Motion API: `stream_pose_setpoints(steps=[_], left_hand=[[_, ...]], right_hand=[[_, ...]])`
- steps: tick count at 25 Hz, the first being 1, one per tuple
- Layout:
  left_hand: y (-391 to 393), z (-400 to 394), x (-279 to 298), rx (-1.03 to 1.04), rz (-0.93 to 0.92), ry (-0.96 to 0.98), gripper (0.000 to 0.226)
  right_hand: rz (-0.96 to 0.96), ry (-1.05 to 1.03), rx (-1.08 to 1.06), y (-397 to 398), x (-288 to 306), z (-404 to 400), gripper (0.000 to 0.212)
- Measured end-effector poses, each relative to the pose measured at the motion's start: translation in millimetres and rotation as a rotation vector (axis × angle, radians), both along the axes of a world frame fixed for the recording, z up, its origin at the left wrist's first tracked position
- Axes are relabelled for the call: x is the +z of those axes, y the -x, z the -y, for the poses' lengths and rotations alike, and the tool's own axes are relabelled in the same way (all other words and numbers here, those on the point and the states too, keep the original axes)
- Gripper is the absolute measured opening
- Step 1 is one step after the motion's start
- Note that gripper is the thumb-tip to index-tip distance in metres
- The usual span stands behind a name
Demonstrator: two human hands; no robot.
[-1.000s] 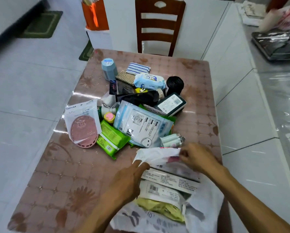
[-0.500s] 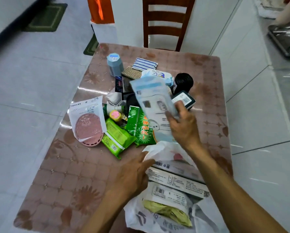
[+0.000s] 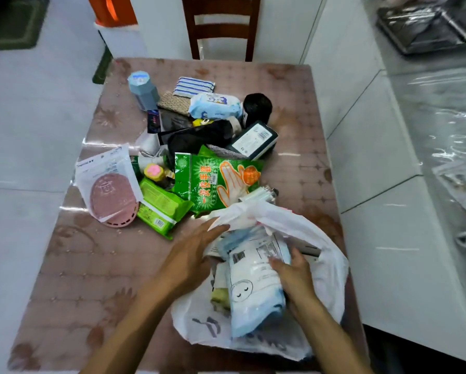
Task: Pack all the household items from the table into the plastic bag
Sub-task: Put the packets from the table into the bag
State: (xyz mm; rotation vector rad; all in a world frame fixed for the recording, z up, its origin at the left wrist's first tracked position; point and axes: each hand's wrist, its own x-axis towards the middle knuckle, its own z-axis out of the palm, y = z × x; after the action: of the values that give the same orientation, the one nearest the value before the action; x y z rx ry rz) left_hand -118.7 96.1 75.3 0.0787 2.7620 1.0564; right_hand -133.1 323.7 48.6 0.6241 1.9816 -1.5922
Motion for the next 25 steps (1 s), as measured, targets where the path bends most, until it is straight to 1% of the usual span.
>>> stream_pose_setpoints(steps=[1, 2, 3, 4, 5, 6, 7, 8, 9, 10, 11, 12, 14, 15, 16, 17, 18, 19, 20, 21, 22, 23, 24, 25], left_hand=[[-4.0, 1.3, -2.9, 0.009, -0.019, -0.005, 0.073], [-8.2, 1.7, -5.1, 0.012, -0.044, -0.012, 0.07], [-11.0, 2.1, -6.4, 0.023, -0.061, -0.019, 0.069], [-12.6, 3.7, -6.9, 0.039, -0.07, -0.023, 0.068], [-13.6, 5.9, -7.1, 0.061, -0.071, -0.028, 0.067], [-14.2, 7.6, -7.0, 0.08, -0.076, -0.032, 0.066], [-14.7, 7.2, -6.2, 0.084, -0.078, -0.034, 0.064], [-14.6, 5.4, -5.4, 0.078, -0.076, -0.032, 0.062], [-14.5, 3.1, -4.6, 0.069, -0.078, -0.019, 0.061], [-14.3, -0.3, -4.2, 0.063, -0.095, 0.012, 0.059], [-13.1, -4.3, -3.8, 0.051, -0.127, 0.068, 0.058], [-11.1, -8.8, -4.6, 0.027, -0.168, 0.137, 0.055], [-1.1, -18.0, -9.0, -0.04, -0.245, 0.244, 0.049], [5.5, -23.4, -10.9, -0.081, -0.27, 0.259, 0.048], [12.0, -28.8, -14.1, -0.131, -0.286, 0.257, 0.048], [17.5, -32.9, -19.5, -0.188, -0.285, 0.241, 0.05], [21.0, -35.2, -26.3, -0.244, -0.274, 0.223, 0.051], [22.0, -35.5, -31.9, -0.291, -0.243, 0.214, 0.051], [20.3, -35.6, -35.5, -0.321, -0.2, 0.219, 0.05], [17.9, -35.1, -37.4, -0.335, -0.167, 0.239, 0.048], [15.2, -34.1, -38.7, -0.334, -0.162, 0.273, 0.044], [12.1, -33.9, -39.5, -0.318, -0.179, 0.315, 0.04], [9.4, -34.7, -37.2, -0.295, -0.195, 0.349, 0.036], [10.1, -36.5, -32.9, -0.276, -0.197, 0.375, 0.034]], right_hand=[[-0.042, -0.016, -0.02, 5.4, -1.4, 14.5, 0.035], [-0.071, -0.004, 0.014, 7.2, -5.1, 23.3, 0.034], [-0.073, 0.082, 0.017, 4.8, -8.1, 25.6, 0.032], [-0.08, 0.19, -0.026, 2.0, -8.8, 26.6, 0.031], [-0.098, 0.205, -0.082, -1.7, -9.6, 27.4, 0.031], [-0.145, 0.144, -0.145, -4.0, -14.1, 26.5, 0.031], [-0.197, -0.042, -0.134, -3.4, -20.4, 24.1, 0.031], [-0.248, -0.274, 0.025, -1.9, -23.3, 23.7, 0.033], [-0.268, -0.521, 0.291, -2.8, -19.6, 25.7, 0.034], [-0.298, -0.746, 0.492, -5.0, -15.5, 25.3, 0.032], [-0.409, -0.864, 0.558, -5.5, -5.2, 23.2, 0.028], [-0.528, -0.851, 0.519, -3.6, 11.6, 20.6, 0.023], [-0.73, -0.669, 0.367, 15.0, 52.6, 10.1, 0.01], [-0.824, -0.598, 0.294, 33.3, 59.9, 1.6, 0.006], [-0.845, -0.591, 0.267, 58.5, 60.2, -4.1, 0.009], [-0.785, -0.632, 0.313, 88.3, 53.0, -6.7, 0.016], [-0.665, -0.66, 0.398, 118.0, 36.5, -7.2, 0.026], [-0.533, -0.668, 0.529, 141.8, 17.5, -4.6, 0.037], [-0.44, -0.665, 0.696, 157.6, -4.7, -0.4, 0.05], [-0.39, -0.665, 0.869, 167.7, -24.2, 5.3, 0.062], [-0.373, -0.689, 1.02, 173.7, -40.7, 10.3, 0.072], [-0.382, -0.73, 1.117, 176.5, -53.1, 14.6, 0.079], [-0.414, -0.774, 1.154, 178.5, -62.2, 17.3, 0.081], [-0.447, -0.803, 1.136, 180.7, -66.4, 18.8, 0.08]])
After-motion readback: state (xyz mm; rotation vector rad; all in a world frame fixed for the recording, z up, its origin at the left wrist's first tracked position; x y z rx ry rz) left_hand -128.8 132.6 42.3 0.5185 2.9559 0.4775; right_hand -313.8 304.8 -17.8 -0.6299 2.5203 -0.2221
